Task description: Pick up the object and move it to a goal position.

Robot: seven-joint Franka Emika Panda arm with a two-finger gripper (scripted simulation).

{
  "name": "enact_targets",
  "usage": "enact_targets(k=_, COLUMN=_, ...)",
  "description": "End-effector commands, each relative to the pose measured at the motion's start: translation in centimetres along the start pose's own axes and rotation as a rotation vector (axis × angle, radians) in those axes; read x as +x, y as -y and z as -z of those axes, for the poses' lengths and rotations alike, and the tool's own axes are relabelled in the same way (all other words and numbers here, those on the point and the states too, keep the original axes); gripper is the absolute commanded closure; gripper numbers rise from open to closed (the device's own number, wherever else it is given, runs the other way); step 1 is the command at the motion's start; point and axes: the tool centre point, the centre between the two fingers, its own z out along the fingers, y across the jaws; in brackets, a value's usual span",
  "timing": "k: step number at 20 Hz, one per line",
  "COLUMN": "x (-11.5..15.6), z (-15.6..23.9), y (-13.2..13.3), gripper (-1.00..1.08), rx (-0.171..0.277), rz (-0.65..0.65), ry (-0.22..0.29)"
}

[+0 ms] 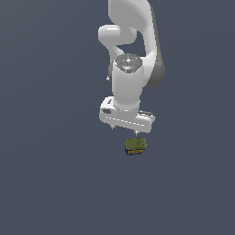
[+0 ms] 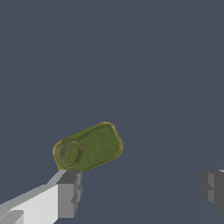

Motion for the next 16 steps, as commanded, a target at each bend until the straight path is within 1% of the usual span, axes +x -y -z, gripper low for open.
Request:
enact_targets(k=1, x=0.0, z=-0.4, y=0.3, gripper=-0.92, rx=-0.001, rz=-0.065, ry=0.004)
enact_targets(k=16, x=-0.1, z=-2.7, y=2.2, gripper=-0.92, rx=-0.012, rz=-0.445, ry=0.023)
